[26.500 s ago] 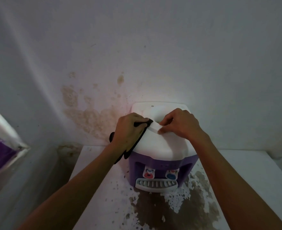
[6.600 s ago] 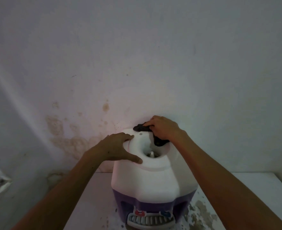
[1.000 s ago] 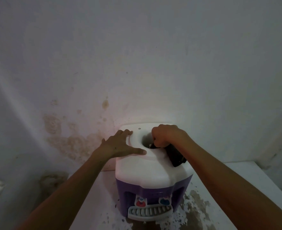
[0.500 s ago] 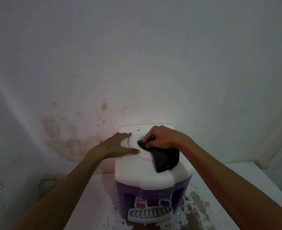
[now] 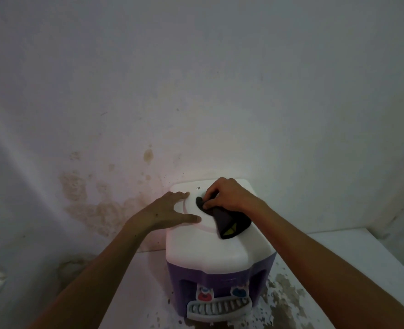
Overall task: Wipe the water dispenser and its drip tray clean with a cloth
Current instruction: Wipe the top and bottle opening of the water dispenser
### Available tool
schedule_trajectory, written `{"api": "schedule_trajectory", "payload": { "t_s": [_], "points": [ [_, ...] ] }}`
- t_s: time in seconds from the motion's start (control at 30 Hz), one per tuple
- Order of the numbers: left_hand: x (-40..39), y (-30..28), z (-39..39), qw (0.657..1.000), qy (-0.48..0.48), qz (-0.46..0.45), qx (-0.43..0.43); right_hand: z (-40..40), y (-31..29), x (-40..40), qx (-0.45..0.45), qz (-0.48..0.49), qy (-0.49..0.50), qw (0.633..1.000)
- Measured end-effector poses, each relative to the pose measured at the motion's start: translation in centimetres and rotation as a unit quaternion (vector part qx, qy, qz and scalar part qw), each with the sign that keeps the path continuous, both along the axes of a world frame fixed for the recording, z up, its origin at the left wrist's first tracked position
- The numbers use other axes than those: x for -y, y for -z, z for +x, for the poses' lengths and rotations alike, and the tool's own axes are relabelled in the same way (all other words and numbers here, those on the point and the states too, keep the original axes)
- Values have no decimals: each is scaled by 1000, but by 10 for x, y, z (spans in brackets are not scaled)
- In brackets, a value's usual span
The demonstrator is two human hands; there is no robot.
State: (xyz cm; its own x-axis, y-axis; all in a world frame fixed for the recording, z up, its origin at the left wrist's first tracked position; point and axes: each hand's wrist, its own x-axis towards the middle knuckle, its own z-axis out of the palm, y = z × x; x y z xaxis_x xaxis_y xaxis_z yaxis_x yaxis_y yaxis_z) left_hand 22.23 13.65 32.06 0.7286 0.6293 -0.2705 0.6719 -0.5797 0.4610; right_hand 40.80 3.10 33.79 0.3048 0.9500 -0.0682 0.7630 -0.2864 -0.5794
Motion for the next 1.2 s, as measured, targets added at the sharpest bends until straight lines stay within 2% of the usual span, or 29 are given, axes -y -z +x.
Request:
{"api": "schedule_trajectory", "payload": {
  "t_s": [0.27,0.43,0.5,0.63,0.77,0.9,0.97,1.1,1.2],
  "points": [
    [-2,2,-2,1000,-1,-14,15,-5,21,-26,107,62,95,988],
    [-1,2,-2,1000,-4,-16,17,-8,21,-29,178,66,110,976],
    [-2,1,-1,1000,-4,-13,14,-6,20,-31,157,61,99,981],
    [-5,0,-1,1000,-1,-8,6,-3,15,-22,39,58,55,996],
    [-3,-2,1,1000,3,3,-4,1,8,-8,24,7,-17,1000],
    [-4,-1,0,1000,0,2,-13,2,-15,5,88,-122,-62,987],
    [-3,0,-1,1000,2,-2,-9,-1,-25,10,121,-152,-70,978],
    [-2,3,-3,1000,0,-12,0,-3,-30,13,193,-155,-51,968],
    [-3,5,-4,1000,0,-14,2,1,-18,11,263,-107,-12,959]
  ]
}}
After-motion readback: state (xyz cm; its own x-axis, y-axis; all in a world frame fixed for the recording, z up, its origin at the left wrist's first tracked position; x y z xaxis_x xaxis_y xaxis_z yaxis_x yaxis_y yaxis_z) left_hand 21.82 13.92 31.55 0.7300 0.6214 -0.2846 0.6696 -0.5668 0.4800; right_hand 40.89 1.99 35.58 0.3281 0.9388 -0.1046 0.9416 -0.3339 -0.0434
